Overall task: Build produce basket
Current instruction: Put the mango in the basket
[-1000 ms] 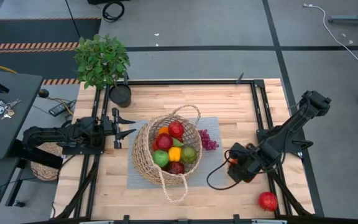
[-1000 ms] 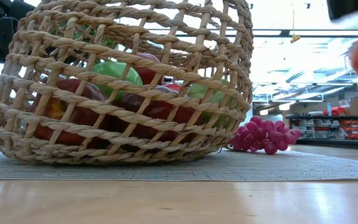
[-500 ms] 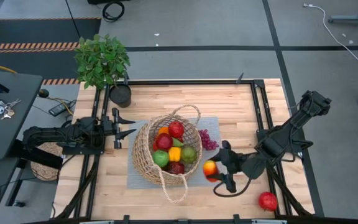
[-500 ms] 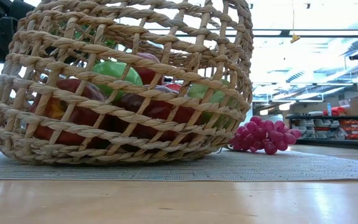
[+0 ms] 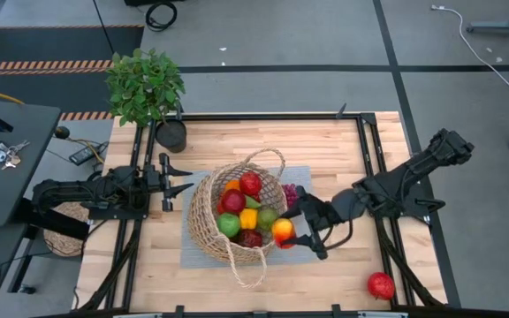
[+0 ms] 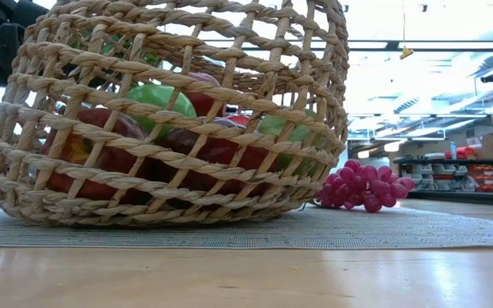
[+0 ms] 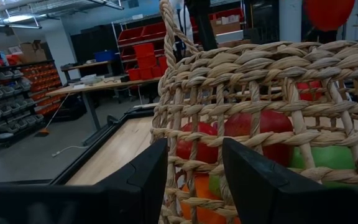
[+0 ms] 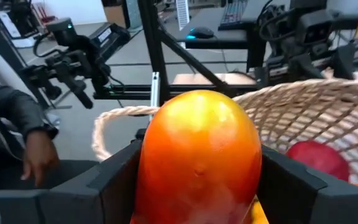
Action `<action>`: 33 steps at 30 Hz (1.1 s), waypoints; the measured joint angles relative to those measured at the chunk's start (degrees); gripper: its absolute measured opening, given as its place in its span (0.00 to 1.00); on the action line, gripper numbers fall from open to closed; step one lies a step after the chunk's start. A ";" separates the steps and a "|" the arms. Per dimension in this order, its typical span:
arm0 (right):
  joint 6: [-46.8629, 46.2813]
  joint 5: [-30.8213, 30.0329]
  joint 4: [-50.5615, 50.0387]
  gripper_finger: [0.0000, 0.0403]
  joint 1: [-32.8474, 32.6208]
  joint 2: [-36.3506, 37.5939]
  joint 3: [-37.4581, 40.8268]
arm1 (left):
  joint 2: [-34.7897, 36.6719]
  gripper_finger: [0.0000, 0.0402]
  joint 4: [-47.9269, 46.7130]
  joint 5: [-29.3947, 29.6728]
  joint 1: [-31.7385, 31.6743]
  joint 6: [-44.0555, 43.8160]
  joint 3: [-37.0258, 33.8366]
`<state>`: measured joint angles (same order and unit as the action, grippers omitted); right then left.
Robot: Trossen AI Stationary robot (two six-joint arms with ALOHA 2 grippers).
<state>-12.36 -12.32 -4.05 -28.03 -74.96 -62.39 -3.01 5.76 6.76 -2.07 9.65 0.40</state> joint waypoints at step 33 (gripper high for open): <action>58.35 -9.19 1.36 0.69 10.94 -4.40 0.00 | 0.01 0.40 -0.01 0.02 0.00 -0.01 0.00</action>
<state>45.99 -21.51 -2.69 -17.09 -79.36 -62.39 -2.99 5.75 6.79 -2.07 9.64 0.40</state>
